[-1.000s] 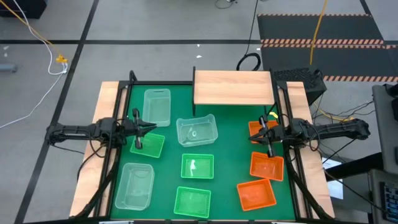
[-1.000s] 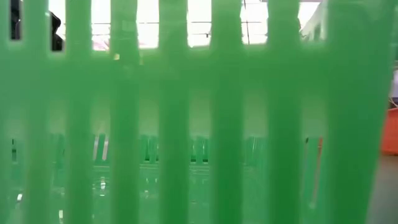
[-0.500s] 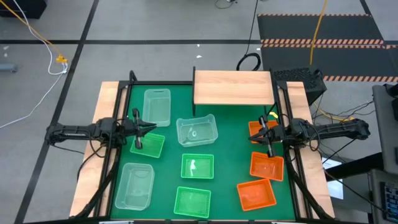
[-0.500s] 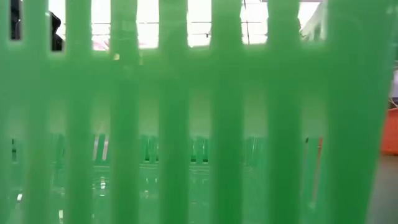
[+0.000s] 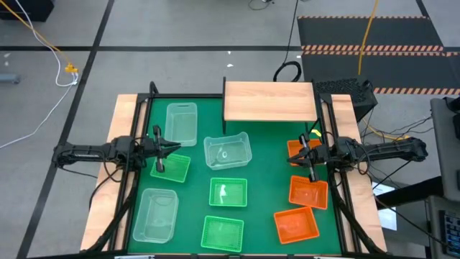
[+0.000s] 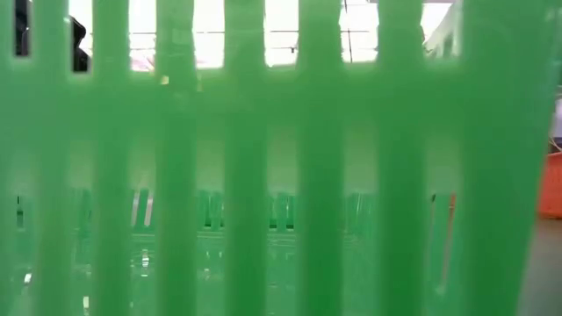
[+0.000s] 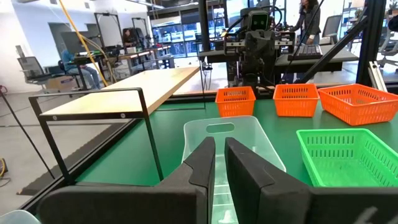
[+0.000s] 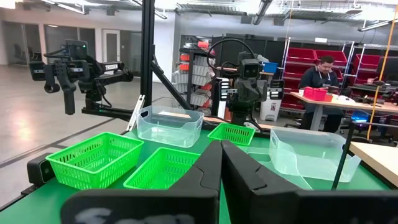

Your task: Stack baskets on shelf by color

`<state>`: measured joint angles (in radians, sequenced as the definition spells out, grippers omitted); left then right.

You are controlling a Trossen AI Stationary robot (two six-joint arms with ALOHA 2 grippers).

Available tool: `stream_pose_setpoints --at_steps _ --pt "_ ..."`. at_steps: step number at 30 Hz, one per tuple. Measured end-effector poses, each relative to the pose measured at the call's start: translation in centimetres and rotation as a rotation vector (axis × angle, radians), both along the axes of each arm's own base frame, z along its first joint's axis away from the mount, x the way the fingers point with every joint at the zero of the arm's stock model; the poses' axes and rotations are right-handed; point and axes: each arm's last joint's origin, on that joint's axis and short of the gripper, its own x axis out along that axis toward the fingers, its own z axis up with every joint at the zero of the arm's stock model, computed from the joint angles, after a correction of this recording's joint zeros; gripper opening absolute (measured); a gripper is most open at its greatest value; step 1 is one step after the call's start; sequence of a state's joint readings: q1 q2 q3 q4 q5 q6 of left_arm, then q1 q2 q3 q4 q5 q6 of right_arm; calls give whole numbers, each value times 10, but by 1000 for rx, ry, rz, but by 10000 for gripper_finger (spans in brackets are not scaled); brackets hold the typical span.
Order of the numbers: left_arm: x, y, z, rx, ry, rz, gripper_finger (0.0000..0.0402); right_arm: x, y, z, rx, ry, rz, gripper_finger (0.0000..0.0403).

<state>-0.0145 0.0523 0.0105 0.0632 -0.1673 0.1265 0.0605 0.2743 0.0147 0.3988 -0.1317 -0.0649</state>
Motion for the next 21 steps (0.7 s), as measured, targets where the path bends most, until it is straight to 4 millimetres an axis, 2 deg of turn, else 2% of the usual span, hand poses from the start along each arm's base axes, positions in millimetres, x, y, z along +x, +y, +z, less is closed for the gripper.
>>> stream_pose_setpoints --at_steps 15,21 --pt "0 0 0 0 0 0 42 0 0 1 0 -5 0 0" --pt "0 0 0 0 0 0 42 -2 0 11 10 -114 2 0"
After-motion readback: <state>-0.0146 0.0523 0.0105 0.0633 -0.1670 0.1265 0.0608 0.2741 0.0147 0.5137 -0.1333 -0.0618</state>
